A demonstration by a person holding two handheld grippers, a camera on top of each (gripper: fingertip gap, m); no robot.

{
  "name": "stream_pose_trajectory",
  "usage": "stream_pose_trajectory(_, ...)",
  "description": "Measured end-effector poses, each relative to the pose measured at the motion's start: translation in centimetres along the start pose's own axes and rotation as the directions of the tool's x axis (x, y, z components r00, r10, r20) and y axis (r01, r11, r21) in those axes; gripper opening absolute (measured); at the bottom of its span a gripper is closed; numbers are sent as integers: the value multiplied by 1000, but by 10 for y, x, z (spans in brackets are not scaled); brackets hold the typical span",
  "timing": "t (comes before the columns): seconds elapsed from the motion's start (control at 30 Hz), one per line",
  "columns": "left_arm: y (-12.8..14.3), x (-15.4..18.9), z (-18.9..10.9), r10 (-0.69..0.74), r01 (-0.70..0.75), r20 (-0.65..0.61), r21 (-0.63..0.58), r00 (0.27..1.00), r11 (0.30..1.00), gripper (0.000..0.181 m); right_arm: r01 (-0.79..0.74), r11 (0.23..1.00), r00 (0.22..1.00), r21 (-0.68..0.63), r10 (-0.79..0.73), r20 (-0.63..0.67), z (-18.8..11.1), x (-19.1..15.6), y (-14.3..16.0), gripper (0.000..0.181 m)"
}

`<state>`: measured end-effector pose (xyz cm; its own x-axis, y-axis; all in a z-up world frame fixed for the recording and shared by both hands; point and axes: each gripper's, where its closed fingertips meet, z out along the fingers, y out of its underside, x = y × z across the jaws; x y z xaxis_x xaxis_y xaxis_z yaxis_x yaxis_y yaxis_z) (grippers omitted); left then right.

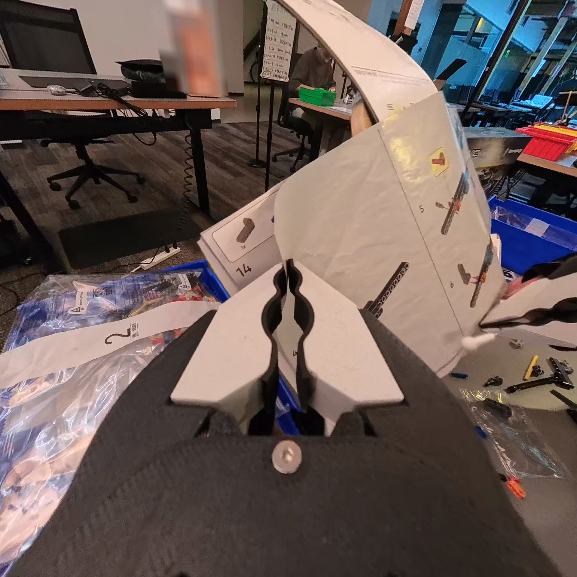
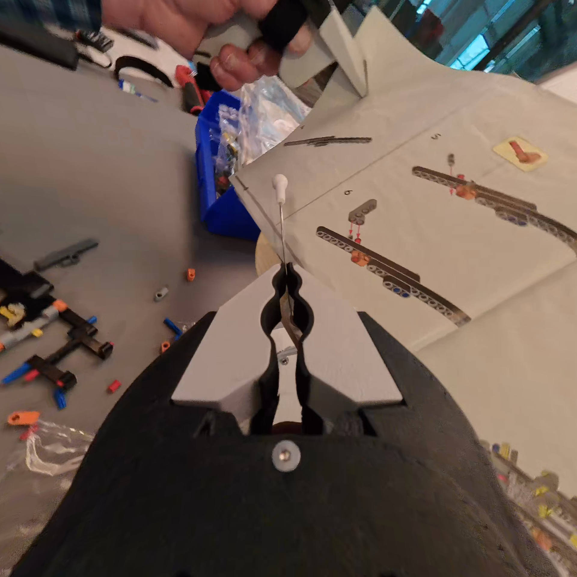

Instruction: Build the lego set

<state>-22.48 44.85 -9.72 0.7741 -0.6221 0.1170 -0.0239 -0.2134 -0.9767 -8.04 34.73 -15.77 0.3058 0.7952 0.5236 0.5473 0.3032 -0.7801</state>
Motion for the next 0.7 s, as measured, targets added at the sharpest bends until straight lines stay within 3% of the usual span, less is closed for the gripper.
stream_pose_trajectory(0.27,5,2,2,-17,17,-29,2,999,1000,0,-293,954,943,70,300,-142,-5,9,0,0)
stream_pose_trajectory(0.43,8,3,2,-35,35,-46,10,998,999,0,-492,863,852,119,505,-139,-5,15,0,0)
stream_pose_trajectory(0.53,7,3,0,-38,39,-43,18,998,999,0,-479,872,858,99,489,-158,-5,16,0,0)
stream_pose_trajectory(0.63,4,-3,-8,-53,54,-12,41,999,998,22,-421,904,890,78,428,-159,-14,15,-4,4)
stream_pose_trajectory(0.7,3,-7,-17,-98,98,-8,72,995,993,34,-358,931,909,70,365,-200,-23,21,-8,19)
